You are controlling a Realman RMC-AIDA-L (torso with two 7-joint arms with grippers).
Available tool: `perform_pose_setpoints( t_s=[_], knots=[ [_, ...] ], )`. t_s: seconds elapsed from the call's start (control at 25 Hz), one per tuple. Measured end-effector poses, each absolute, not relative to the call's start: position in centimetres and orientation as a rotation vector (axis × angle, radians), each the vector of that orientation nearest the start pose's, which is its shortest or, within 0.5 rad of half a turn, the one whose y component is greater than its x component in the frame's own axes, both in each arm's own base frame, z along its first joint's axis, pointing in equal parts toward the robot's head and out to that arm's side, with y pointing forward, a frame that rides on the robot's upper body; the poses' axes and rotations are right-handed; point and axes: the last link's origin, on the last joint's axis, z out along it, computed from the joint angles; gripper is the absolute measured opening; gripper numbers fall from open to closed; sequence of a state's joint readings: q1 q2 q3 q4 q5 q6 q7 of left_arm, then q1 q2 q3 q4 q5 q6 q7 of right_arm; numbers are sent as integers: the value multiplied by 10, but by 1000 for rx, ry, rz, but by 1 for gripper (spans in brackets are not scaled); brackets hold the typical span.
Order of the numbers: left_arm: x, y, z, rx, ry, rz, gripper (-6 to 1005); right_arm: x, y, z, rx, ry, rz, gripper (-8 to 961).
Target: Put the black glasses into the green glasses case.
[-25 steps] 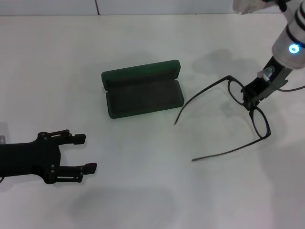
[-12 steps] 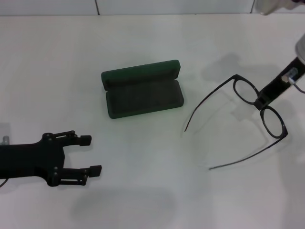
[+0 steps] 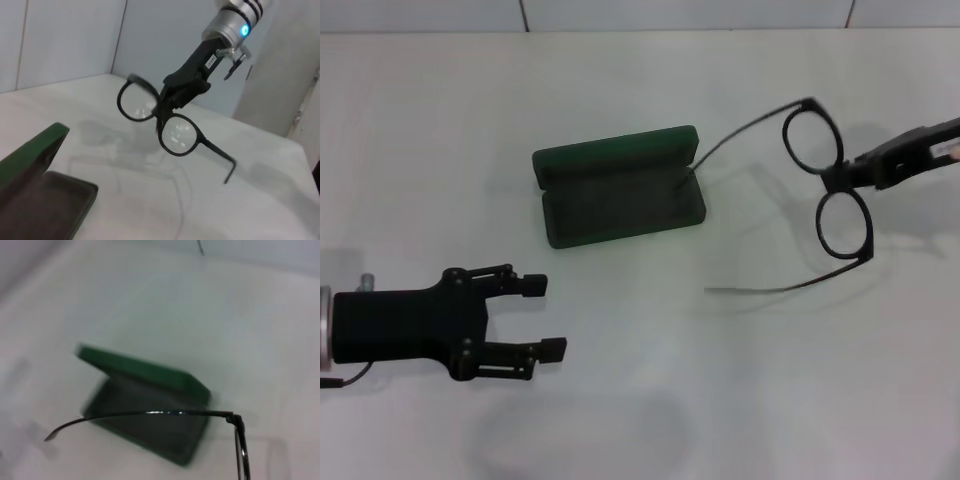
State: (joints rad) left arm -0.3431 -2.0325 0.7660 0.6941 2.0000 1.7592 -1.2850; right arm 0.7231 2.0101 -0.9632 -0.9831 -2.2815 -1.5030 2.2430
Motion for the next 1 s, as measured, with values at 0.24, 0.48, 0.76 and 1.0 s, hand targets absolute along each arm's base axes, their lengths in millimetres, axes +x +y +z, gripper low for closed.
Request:
perform_pose_setpoints(
  t_s=[0.24, 0.48, 0.76, 1.0],
  knots=[
    [-295, 265, 13, -2855, -582, -744, 799, 222, 388, 48, -2717, 1013, 460, 79],
    [-285, 271, 7, -2879, -576, -786, 789, 239, 376, 44, -2613, 685, 803, 78],
    [-270, 275, -7, -2948, -530, -832, 777, 221, 377, 38, -2481, 406, 1013, 78],
    [-242, 278, -33, -3046, -441, -894, 767, 193, 387, 32, -2471, 330, 1151, 78]
  ],
)
